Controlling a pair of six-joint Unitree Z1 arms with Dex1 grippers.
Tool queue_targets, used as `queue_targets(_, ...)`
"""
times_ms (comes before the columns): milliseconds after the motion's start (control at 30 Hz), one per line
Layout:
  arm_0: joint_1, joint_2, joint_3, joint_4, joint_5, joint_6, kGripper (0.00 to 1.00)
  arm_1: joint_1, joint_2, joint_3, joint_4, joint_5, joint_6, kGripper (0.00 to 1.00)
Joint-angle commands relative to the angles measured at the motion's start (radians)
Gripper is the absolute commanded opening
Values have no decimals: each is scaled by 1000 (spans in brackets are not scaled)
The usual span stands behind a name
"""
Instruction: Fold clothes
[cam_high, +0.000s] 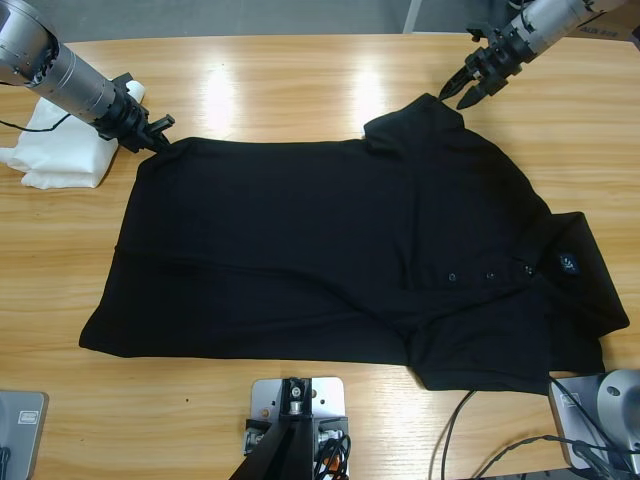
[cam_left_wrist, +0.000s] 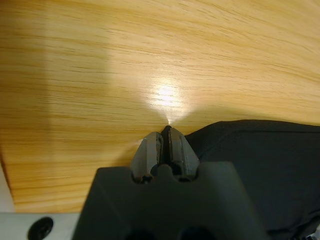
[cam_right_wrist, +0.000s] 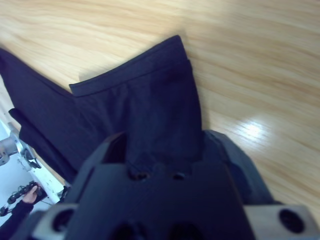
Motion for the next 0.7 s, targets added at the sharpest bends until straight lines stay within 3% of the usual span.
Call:
queue_targets(33, 3, 34, 44, 18, 15, -10, 0, 8, 87, -38, 25, 7, -15, 393)
queue_targets(233, 3, 35, 45, 18, 14, -10, 0, 6, 91, -60, 58, -72, -17, 386)
queue_targets(367, 5, 35, 48, 18, 15, -10, 0, 18, 94, -69, 87, -137, -16, 572)
queue_targets(467, 8, 34, 45, 18, 15, -8, 0, 43, 106, -94, 107, -192, 1, 595)
queue_targets(700, 10, 35, 43, 18, 15, -12, 0, 38, 118, -125, 139, -126, 8, 584)
